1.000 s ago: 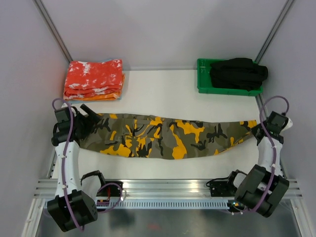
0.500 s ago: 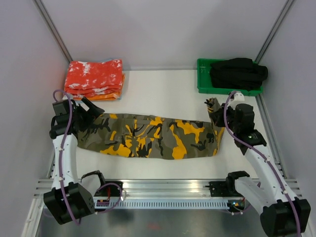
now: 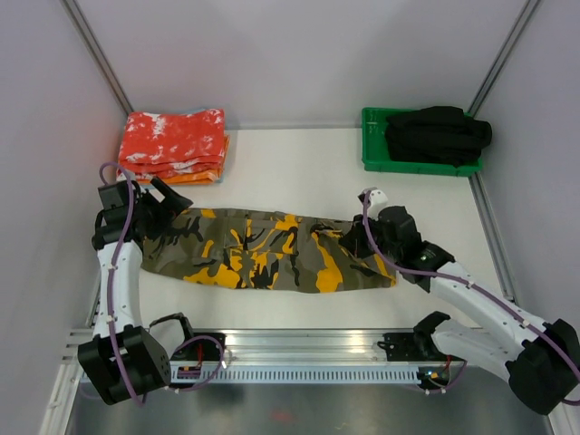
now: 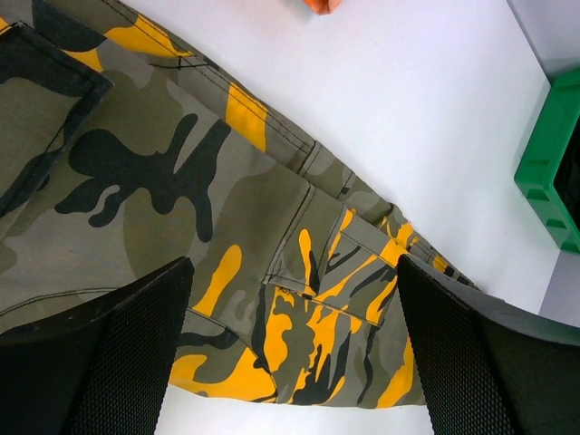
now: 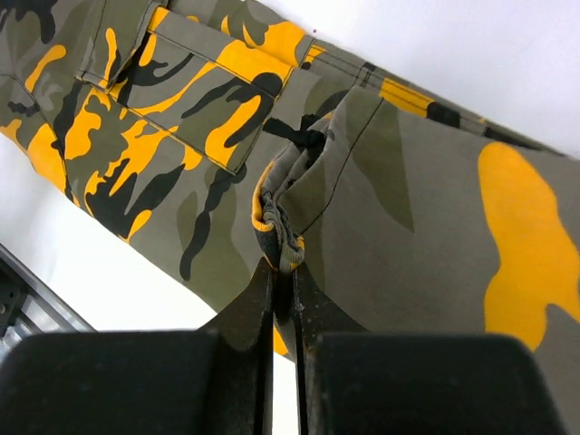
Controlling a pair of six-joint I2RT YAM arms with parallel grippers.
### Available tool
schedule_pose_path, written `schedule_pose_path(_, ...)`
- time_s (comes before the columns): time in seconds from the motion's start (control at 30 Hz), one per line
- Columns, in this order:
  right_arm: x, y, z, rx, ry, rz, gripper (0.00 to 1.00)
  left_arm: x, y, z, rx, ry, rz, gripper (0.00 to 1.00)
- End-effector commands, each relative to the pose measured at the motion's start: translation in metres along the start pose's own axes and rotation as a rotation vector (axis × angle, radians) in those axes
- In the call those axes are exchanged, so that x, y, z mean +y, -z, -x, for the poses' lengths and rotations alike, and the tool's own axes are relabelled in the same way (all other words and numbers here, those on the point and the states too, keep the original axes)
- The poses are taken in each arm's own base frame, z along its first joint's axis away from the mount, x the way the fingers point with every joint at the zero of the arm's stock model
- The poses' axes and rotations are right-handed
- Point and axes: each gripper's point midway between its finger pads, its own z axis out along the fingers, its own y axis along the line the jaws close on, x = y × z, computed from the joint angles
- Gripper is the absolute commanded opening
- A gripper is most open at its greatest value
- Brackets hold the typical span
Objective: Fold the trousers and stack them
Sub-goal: Fold the trousers
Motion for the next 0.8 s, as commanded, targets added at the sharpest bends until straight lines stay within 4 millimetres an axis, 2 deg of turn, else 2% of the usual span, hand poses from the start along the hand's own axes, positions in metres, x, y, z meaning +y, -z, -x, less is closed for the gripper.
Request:
schedule_pose_path(0.0, 0.016, -0.007, 0.025, -0.132, -0.072, 0.025, 0.0, -0.015, 0.004, 0.014, -0.034, -0.045, -0.058, 0.98)
schedule_pose_path(0.07, 0.026, -0.007, 0.03, -0.165, -0.095, 0.044, 0.0, -0.015, 0.004, 0.013, -0.032, -0.047, -0.057, 0.98)
schedule_pose_path(0.13, 0.035, -0.01, 0.048, -0.224, -0.109, 0.056, 0.0, -0.014, 0.003, 0.012, -0.031, -0.041, -0.057, 0.98)
schedule_pose_path(0.27, 0.032, -0.021, 0.072, -0.257, -0.143, -0.014, 0.0, -0.016, 0.003, 0.012, -0.03, -0.038, -0.063, 0.98)
schedule_pose_path(0.33, 0.039, -0.023, 0.086, -0.299, -0.175, 0.003, 0.0, -0.015, 0.004, 0.012, -0.032, -0.038, -0.06, 0.98)
schedule_pose_path(0.43, 0.05, -0.031, 0.092, -0.313, -0.142, 0.011, 0.0, -0.016, 0.005, 0.014, -0.035, -0.042, -0.057, 0.98)
schedule_pose_path(0.5, 0.056, -0.041, 0.077, -0.262, -0.094, 0.01, 0.0, -0.015, 0.005, 0.014, -0.036, -0.045, -0.056, 0.98)
schedule_pose_path(0.57, 0.065, -0.051, 0.05, -0.197, -0.051, 0.02, 0.0, -0.015, 0.004, 0.014, -0.036, -0.046, -0.054, 0.98)
schedule_pose_path(0.63, 0.07, -0.054, 0.029, -0.156, -0.019, 0.015, 0.0, -0.014, 0.004, 0.013, -0.031, -0.044, -0.053, 0.98)
schedule_pose_path(0.73, 0.067, -0.054, -0.01, -0.088, -0.002, 0.004, 0.01, -0.013, 0.003, 0.012, -0.03, -0.046, -0.049, 0.98)
schedule_pose_path(0.77, 0.067, -0.053, -0.016, -0.083, -0.004, 0.009, 0.0, -0.012, 0.003, 0.011, -0.029, -0.045, -0.046, 0.98)
